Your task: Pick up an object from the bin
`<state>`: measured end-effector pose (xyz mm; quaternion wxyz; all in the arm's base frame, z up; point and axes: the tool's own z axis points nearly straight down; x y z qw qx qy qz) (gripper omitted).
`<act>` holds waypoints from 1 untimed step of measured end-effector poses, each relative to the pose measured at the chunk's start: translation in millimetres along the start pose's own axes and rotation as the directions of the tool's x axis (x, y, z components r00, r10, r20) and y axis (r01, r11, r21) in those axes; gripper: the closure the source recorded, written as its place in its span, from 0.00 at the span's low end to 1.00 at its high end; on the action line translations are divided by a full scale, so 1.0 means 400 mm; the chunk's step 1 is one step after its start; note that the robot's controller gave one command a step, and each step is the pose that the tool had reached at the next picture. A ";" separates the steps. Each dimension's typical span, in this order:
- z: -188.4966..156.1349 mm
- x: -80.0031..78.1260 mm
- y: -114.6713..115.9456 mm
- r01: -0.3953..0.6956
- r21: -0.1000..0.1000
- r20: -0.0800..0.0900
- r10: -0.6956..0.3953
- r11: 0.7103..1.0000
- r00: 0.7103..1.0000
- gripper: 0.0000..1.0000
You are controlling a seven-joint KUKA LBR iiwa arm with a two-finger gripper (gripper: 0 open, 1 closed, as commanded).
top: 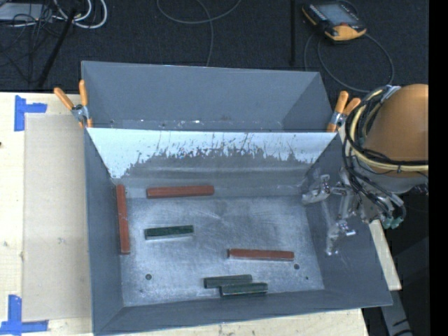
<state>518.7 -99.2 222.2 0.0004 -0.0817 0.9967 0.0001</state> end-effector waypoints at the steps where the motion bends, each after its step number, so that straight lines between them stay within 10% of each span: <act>1: 0.119 0.010 0.012 0.041 0.002 0.005 -0.041 0.999 0.999 0.00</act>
Offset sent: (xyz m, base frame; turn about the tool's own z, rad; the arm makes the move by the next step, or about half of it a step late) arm -0.0135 0.0071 -0.1522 -0.1021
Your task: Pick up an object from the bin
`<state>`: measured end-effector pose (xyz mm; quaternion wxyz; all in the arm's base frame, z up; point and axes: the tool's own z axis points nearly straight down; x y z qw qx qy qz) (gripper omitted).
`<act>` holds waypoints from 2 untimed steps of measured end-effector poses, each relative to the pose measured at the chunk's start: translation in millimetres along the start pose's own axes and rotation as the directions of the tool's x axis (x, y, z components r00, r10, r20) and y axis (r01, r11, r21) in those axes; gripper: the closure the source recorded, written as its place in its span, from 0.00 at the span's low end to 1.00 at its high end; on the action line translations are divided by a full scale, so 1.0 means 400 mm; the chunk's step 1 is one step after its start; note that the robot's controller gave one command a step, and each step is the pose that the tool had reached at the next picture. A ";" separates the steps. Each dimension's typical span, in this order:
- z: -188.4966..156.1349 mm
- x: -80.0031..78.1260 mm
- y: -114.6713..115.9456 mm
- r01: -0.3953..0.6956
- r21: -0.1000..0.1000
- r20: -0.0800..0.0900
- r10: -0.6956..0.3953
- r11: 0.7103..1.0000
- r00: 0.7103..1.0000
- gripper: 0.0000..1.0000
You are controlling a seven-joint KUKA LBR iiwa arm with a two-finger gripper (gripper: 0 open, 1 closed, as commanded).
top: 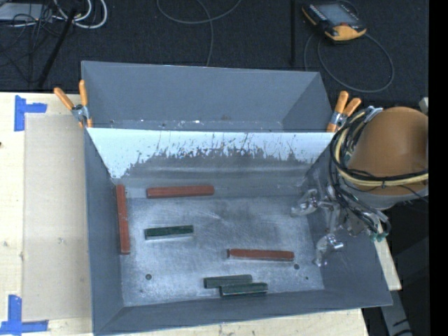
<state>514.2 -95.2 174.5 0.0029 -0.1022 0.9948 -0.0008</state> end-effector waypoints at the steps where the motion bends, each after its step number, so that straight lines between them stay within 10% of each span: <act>1: 0.057 0.005 0.004 0.015 -0.002 -0.003 -0.015 1.000 1.000 0.00; 2: 0.250 0.089 -0.038 -0.069 0.001 0.005 0.069 0.998 0.998 1.00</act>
Offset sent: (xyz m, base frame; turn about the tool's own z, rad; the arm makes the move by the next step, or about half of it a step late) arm -0.0346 -0.0226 -0.1023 0.0710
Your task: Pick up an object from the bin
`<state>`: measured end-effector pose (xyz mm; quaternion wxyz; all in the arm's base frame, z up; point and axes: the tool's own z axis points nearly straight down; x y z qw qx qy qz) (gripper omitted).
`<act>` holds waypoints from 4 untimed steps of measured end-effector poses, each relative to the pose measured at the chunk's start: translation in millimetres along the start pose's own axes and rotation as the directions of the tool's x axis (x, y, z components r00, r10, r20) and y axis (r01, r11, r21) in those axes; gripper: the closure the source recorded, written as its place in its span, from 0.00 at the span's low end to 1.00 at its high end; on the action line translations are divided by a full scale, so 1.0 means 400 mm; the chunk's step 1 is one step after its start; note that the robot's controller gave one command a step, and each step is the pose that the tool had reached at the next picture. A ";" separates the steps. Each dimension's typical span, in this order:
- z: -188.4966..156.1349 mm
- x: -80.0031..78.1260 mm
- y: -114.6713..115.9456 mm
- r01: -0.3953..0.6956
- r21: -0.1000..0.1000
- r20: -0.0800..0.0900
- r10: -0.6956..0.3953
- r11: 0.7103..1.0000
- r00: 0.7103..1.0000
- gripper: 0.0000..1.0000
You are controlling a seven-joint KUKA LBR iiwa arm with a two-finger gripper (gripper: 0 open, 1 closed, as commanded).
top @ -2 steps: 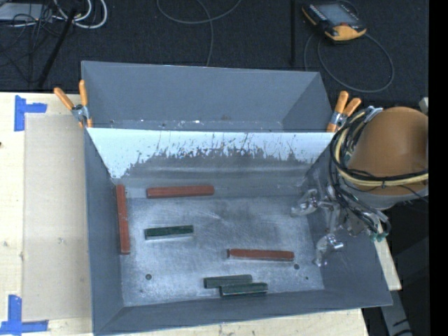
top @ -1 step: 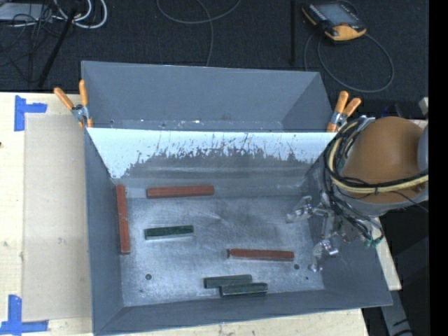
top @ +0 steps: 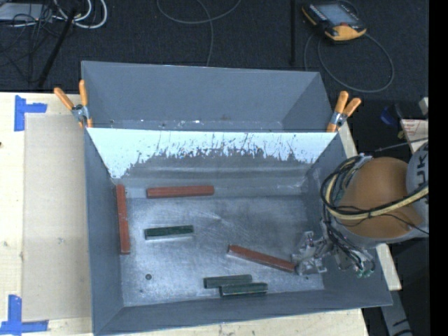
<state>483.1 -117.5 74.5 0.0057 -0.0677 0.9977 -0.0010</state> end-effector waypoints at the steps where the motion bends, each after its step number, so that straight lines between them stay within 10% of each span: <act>1: 0.001 0.001 0.002 0.002 -0.001 -0.003 -0.002 1.000 1.000 0.00; 2: 0.001 0.001 0.002 0.003 -0.001 -0.003 -0.003 1.000 1.000 0.00; 3: -0.001 -0.076 0.135 0.078 0.002 0.006 -0.078 0.997 0.997 1.00; 4: -0.001 -0.076 0.135 0.079 0.002 0.006 -0.079 0.997 0.997 1.00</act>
Offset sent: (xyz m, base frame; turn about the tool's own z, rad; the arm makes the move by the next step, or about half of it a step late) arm 0.0000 0.0000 0.0000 0.0000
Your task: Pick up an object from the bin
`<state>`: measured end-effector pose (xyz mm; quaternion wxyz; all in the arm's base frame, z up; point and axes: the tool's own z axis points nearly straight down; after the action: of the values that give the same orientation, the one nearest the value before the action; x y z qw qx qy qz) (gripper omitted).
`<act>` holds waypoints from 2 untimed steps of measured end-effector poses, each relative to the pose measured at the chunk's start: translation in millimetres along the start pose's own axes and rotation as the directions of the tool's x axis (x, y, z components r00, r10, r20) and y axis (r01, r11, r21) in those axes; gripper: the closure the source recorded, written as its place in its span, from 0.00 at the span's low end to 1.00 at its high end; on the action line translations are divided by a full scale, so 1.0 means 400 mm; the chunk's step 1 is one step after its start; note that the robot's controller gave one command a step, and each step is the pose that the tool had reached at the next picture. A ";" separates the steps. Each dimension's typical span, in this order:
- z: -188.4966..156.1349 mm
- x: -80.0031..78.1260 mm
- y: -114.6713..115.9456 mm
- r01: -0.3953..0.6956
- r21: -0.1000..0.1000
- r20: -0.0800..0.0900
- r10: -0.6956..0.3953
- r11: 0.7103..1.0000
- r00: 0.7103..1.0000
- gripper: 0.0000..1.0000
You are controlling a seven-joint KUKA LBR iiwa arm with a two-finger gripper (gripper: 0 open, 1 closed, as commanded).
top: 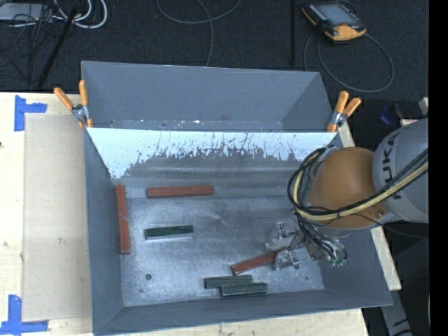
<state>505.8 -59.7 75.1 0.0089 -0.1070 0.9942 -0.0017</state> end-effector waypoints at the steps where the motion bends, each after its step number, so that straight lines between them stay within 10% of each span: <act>1: -0.343 0.007 -0.005 -0.019 -0.005 -0.017 0.019 1.000 1.000 1.00; 2: -0.343 0.007 -0.005 -0.019 -0.005 -0.017 0.019 1.000 1.000 0.00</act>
Offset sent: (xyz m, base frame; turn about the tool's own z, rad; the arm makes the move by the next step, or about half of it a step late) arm 0.0000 0.0000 0.0000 0.0000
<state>500.9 -62.1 212.2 0.0000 -0.0974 0.9952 0.0002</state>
